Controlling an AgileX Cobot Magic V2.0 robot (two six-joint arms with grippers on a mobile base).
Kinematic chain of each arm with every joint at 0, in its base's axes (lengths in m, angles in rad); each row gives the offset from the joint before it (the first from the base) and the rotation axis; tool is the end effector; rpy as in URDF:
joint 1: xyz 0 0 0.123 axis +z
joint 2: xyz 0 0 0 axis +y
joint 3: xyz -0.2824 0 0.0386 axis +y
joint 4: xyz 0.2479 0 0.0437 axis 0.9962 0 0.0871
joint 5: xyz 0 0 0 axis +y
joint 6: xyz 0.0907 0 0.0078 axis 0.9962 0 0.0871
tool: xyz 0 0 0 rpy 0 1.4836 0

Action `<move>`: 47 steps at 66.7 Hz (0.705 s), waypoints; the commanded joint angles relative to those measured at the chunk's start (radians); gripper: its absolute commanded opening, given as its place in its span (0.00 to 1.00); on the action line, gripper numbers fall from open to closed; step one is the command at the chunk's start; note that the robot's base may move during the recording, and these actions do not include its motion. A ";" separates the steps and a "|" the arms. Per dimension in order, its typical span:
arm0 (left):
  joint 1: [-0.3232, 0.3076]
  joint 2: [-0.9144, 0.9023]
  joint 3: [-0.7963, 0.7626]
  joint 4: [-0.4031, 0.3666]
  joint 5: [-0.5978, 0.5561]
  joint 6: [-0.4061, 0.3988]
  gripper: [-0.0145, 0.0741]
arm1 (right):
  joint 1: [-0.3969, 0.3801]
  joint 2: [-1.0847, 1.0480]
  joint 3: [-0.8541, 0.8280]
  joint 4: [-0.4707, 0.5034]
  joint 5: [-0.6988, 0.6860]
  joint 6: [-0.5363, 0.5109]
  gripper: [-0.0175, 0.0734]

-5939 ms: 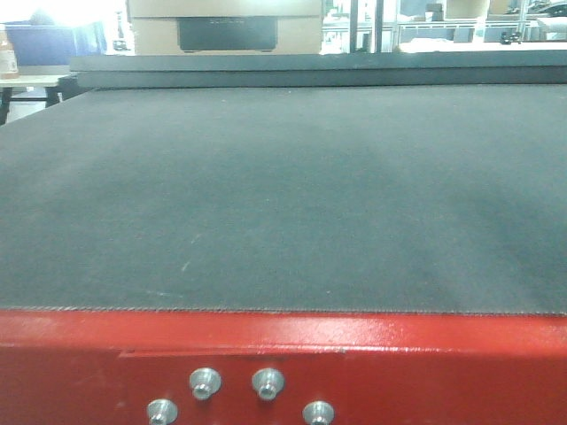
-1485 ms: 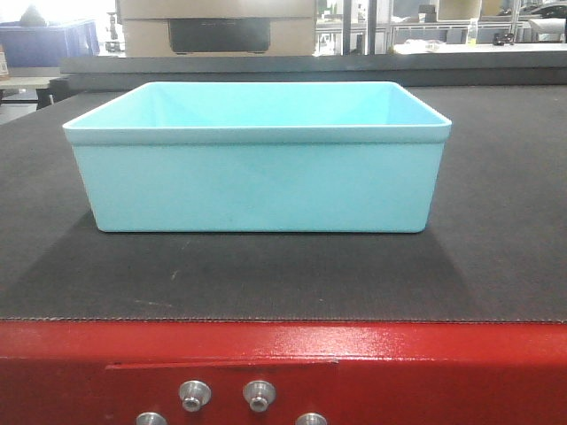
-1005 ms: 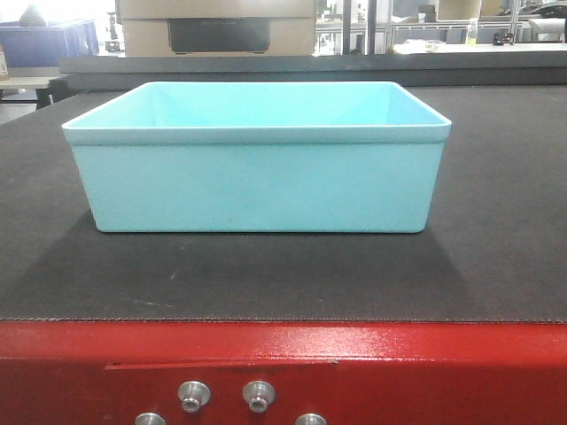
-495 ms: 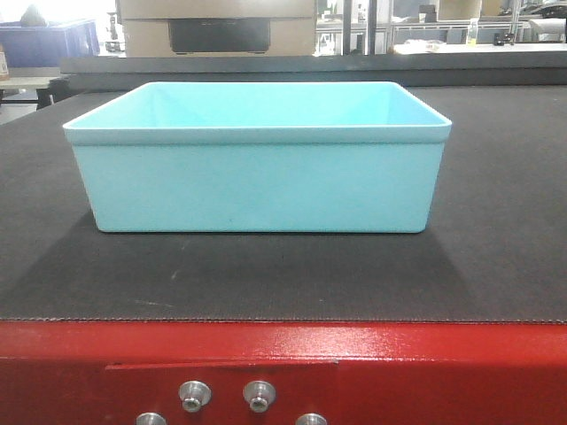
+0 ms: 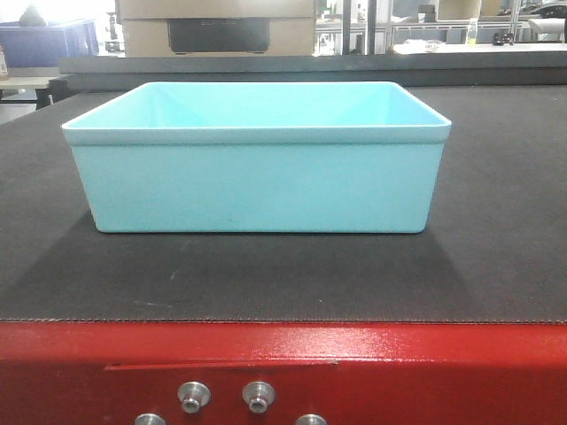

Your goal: Fetch blue bin and place on conveyor start

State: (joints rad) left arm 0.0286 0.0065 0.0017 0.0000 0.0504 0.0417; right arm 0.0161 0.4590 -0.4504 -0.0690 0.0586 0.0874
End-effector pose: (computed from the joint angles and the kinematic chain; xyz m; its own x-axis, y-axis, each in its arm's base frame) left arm 0.0571 0.0016 0.2076 0.0274 0.0425 -0.9987 -0.0298 0.9987 0.0417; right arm 0.1032 0.0013 0.3260 0.0199 0.0188 -0.9996 -0.0124 0.9997 0.0186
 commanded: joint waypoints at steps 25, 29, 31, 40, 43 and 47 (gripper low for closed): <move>0.000 -0.006 -0.002 0.000 -0.023 0.002 0.04 | -0.004 -0.006 0.000 -0.010 -0.023 -0.007 0.01; 0.000 -0.006 -0.002 0.000 -0.023 0.002 0.04 | -0.004 -0.006 0.000 -0.010 -0.023 -0.007 0.01; 0.000 -0.006 -0.002 0.000 -0.023 0.002 0.04 | -0.004 -0.006 0.000 -0.010 -0.023 -0.007 0.01; 0.000 -0.006 -0.002 0.000 -0.023 0.002 0.04 | -0.004 -0.006 0.004 -0.024 -0.030 -0.009 0.01; 0.000 -0.006 -0.002 0.000 -0.023 0.002 0.04 | -0.008 -0.006 0.009 -0.032 -0.023 -0.016 0.01; 0.000 -0.006 -0.002 0.000 -0.023 0.002 0.04 | -0.021 -0.008 0.021 0.002 -0.021 -0.046 0.01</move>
State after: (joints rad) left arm 0.0286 0.0051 0.0017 0.0000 0.0476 0.0417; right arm 0.0119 0.4590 -0.4442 -0.0827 0.0568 0.0745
